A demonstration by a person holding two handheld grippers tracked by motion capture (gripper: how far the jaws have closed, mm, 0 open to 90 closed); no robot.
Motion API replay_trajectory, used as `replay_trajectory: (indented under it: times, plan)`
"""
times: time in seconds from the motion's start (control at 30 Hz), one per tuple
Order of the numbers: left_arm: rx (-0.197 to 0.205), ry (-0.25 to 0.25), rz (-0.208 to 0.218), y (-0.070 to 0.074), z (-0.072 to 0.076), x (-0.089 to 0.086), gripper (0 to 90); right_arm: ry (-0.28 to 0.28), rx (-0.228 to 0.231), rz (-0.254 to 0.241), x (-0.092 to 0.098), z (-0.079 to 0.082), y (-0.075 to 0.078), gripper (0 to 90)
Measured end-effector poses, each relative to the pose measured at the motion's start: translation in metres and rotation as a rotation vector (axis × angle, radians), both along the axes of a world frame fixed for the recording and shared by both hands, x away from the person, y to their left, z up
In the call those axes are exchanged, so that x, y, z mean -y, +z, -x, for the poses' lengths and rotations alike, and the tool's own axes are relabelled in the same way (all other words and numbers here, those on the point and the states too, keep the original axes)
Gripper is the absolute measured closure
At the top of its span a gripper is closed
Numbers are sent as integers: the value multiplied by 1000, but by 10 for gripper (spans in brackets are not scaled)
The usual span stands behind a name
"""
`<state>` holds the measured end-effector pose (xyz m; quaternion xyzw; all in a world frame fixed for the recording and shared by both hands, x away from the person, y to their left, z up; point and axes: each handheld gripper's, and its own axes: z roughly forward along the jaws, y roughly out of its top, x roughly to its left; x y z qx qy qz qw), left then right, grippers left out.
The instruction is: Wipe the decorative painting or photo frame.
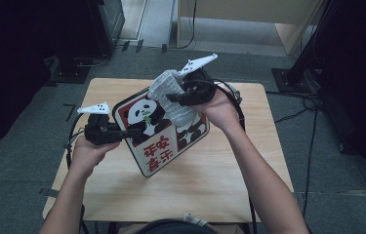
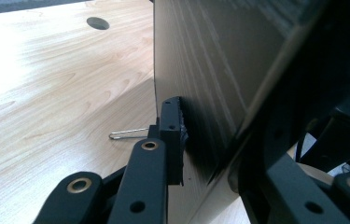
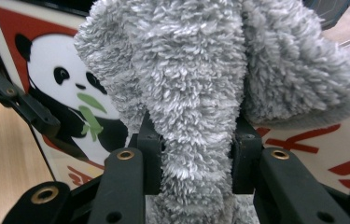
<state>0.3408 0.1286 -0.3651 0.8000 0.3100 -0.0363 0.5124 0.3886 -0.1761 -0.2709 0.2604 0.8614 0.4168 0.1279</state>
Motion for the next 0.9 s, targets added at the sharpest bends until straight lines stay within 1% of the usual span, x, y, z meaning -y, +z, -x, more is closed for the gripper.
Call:
replay_trajectory:
  times: [0.07, 0.13, 0.27, 0.37, 0.4, 0.53, 0.6, 0.77, 0.9]
  plan:
    - [-1, -1, 1, 0, 0, 0, 764, 1, 0, 5, 0, 1, -3, 651]
    - [-1, 0, 2, 0, 0, 0, 764, 6, -1, -2, 1, 1, -6, 651]
    - [-1, 1, 1, 0, 0, 0, 765, 4, -8, -4, 1, 1, -8, 651]
    - [1, 0, 1, 0, 0, 0, 764, 8, -2, 0, 1, 1, -9, 651]
    - [2, -1, 0, 0, 0, 0, 764, 5, -4, 9, 1, 2, -10, 651]
    - [2, -2, -1, 0, 0, 0, 763, 8, 1, 8, 1, 3, -12, 651]
    - [1, -1, 0, 0, 0, 0, 764, 5, -4, 2, 1, 3, -14, 651]
    - [2, -1, -2, 0, 1, 0, 764, 11, -6, 7, 2, 4, -17, 651]
    - [2, -2, -1, 0, 1, 0, 763, 9, -17, 9, 4, 4, -22, 651]
